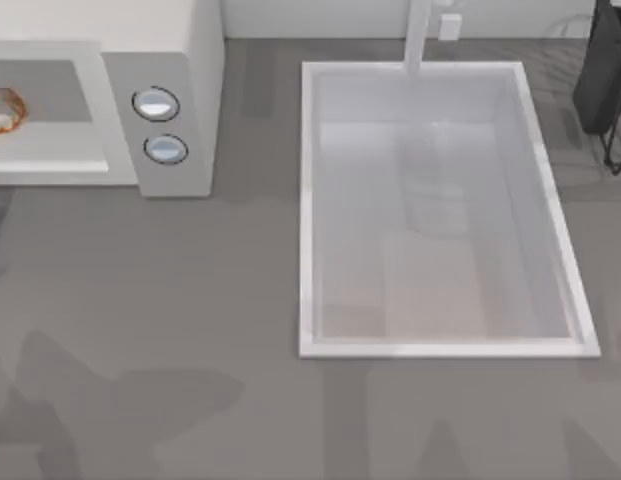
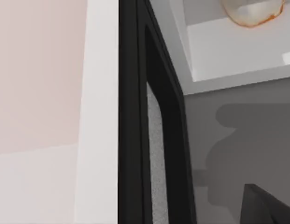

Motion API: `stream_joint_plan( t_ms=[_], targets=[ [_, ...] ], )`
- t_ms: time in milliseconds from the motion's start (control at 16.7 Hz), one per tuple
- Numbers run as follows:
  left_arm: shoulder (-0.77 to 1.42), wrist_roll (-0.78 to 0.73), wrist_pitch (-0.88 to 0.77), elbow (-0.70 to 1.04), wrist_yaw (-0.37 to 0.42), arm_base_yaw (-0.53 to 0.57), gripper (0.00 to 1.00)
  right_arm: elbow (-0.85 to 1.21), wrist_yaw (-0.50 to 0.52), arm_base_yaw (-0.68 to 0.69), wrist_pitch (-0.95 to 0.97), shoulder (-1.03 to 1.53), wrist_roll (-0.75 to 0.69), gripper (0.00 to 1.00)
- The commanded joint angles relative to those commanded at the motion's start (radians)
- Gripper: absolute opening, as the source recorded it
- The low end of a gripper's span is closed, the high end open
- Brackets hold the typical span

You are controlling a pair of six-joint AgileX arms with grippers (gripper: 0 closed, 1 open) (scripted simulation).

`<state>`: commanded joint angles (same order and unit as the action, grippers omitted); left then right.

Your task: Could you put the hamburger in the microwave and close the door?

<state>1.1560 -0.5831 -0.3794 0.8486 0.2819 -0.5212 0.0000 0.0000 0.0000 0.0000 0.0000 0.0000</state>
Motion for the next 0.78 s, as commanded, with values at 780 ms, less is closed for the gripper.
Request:
stream_joint_plan(
  t_ms=[780],
  targets=[
    [0.608, -0.343, -0.387, 0.550, 0.391, -0.531, 0.00, 0.000, 0.000, 0.000, 0.000, 0.000, 0.000, 1.00]
  ],
)
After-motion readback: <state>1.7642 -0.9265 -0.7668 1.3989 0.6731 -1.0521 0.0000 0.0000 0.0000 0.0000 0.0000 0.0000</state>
